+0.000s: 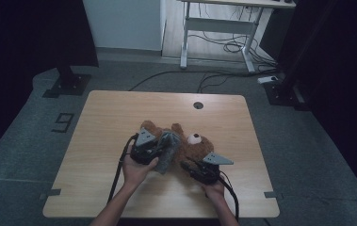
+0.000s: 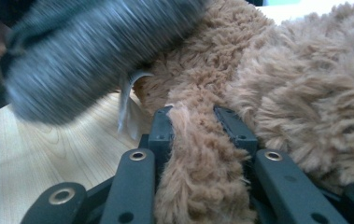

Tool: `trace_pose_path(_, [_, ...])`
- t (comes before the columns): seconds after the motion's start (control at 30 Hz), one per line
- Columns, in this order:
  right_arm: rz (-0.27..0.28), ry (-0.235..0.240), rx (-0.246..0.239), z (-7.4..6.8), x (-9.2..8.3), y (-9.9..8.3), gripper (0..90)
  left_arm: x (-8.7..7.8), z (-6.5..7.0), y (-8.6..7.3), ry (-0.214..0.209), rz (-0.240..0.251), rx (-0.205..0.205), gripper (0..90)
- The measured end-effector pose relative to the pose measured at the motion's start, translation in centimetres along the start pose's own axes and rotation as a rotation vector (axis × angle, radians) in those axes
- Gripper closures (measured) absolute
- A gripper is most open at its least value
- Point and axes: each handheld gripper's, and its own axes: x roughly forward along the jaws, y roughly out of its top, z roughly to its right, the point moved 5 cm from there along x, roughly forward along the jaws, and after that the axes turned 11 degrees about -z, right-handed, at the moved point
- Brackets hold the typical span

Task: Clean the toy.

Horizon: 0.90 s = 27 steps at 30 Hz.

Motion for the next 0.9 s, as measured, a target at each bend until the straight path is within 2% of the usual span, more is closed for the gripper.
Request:
trace_pose_path(0.03, [-0.001, 0.001, 0.001, 0.0, 0.0, 0.0, 69.9, 0.0, 0.0, 0.0, 0.000, 0.000, 0.000, 78.2])
trace_pose_path(0.07, [-0.001, 0.001, 0.001, 0.0, 0.0, 0.0, 69.9, 0.8, 0.1, -0.4, 0.010, -0.014, 0.010, 78.0])
trace_pose_path(0.17, [-0.005, -0.001, -0.003, 0.0, -0.1, -0.1, 70.0, 0.9, -0.2, -0.7, 0.017, -0.013, 0.004, 78.0])
trace_pose_path(0.2, [-0.005, -0.002, -0.003, 0.0, -0.1, -0.1, 70.1, 0.9, -0.6, -0.9, 0.010, -0.012, -0.012, 78.0])
trace_pose_path(0.33, [-0.015, 0.003, -0.007, -0.1, -0.1, -0.2, 68.7, 0.7, -0.8, -1.6, -0.009, -0.023, -0.025, 78.1])
trace_pose_path(0.4, [-0.024, 0.004, -0.032, -0.3, -0.1, -0.3, 64.2, 0.7, -0.8, -1.7, -0.012, -0.023, -0.026, 78.1])
trace_pose_path(0.47, [-0.014, -0.014, -0.083, -0.7, -0.5, -0.1, 57.4, 0.7, -0.8, -1.7, -0.009, -0.026, -0.024, 78.1])
trace_pose_path(0.5, [-0.014, -0.014, -0.083, -0.7, -0.5, -0.1, 57.4, 0.7, -0.8, -1.7, -0.009, -0.026, -0.024, 78.1])
trace_pose_path(0.53, [0.014, -0.035, -0.113, -0.8, -1.5, 0.3, 51.7, 0.7, -0.9, -1.7, -0.010, -0.025, -0.027, 78.2])
trace_pose_path(0.57, [0.014, -0.035, -0.113, -0.8, -1.5, 0.3, 51.7, 0.7, -0.9, -1.7, -0.010, -0.025, -0.027, 78.2])
trace_pose_path(0.6, [0.050, -0.063, -0.117, -0.5, -2.8, 0.7, 47.5, 0.7, -0.9, -1.8, -0.013, -0.023, -0.032, 78.2])
trace_pose_path(0.7, [0.094, -0.125, -0.094, 0.8, -4.6, 1.1, 41.8, 0.8, -0.9, -1.8, -0.013, -0.023, -0.035, 78.1])
trace_pose_path(0.8, [0.150, -0.164, -0.037, 2.4, -6.4, 1.0, 40.7, 0.8, -0.9, -1.8, -0.012, -0.023, -0.036, 78.2])
trace_pose_path(0.9, [0.139, -0.181, 0.013, 4.0, -7.2, 0.6, 34.7, 0.8, -1.0, -1.9, -0.013, -0.023, -0.037, 78.2])
